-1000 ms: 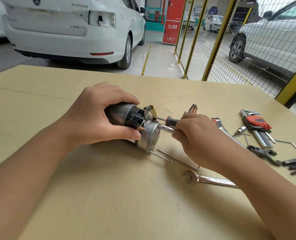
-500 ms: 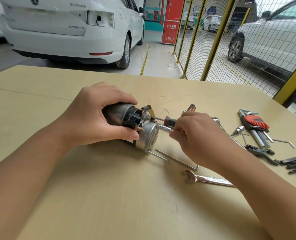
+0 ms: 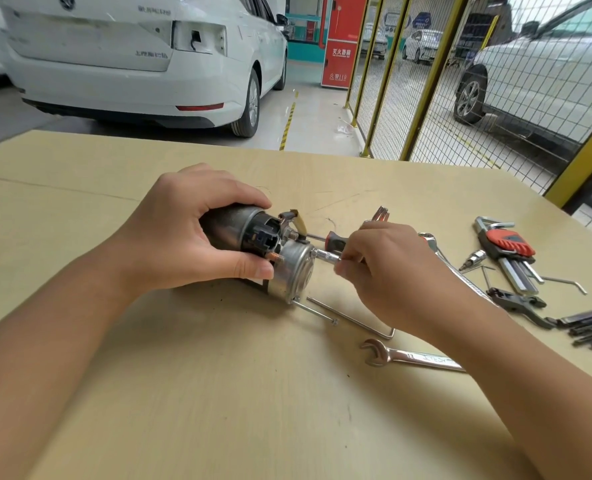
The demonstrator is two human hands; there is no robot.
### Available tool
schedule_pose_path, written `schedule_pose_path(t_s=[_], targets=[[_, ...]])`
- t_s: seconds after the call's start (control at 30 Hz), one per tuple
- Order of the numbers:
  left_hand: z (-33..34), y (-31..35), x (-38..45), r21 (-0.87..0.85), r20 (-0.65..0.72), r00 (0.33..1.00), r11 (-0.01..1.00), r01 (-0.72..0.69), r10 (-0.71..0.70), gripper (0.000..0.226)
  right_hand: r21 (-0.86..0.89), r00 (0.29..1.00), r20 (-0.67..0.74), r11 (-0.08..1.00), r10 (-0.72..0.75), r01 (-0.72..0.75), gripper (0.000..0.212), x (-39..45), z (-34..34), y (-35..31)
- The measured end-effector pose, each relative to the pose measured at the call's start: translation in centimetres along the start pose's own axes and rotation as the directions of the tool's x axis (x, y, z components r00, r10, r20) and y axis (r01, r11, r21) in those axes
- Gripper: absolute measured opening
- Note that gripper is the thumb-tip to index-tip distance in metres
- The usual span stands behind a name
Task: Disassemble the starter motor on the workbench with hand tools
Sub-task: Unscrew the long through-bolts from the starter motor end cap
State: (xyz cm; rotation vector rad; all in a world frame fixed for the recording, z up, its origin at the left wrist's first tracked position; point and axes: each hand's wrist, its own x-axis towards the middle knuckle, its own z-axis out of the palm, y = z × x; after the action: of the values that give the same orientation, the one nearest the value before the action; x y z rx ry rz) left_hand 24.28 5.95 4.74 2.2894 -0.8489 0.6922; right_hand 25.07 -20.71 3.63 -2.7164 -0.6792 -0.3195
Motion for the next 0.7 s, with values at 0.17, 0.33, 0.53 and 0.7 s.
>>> schedule_pose_path(t_s=[0.17, 0.33, 0.53, 0.7], targets=[[0.01, -0.01, -0.01, 0.004, -0.002, 1.0, 1.0, -0.002, 0.002, 0.067, 0.035, 0.999, -0.028, 0.999, 0.024, -0.023, 0.015, 0.02, -0.05, -0.02], [0.0, 0.06, -0.05, -0.002, 0.0, 1.0, 1.0, 0.002, -0.002, 0.067, -0.019, 0.998, 0.053, 1.0, -0.017, 0.018, 0.03, -0.17, -0.07, -0.03], [0.0, -0.03, -0.1, 0.0, 0.004, 1.0, 1.0, 0.006, -0.006, 0.066, 0.01, 1.0, 0.001, 1.0, 0.009, -0.009, 0.02, -0.19, -0.12, -0.06], [-0.05, -0.01, -0.11, -0.003, 0.002, 1.0, 1.0, 0.006, -0.006, 0.066, 0.036, 0.998, -0.049, 0.999, -0.032, 0.034, 0.019, -0.18, 0.3, 0.17]])
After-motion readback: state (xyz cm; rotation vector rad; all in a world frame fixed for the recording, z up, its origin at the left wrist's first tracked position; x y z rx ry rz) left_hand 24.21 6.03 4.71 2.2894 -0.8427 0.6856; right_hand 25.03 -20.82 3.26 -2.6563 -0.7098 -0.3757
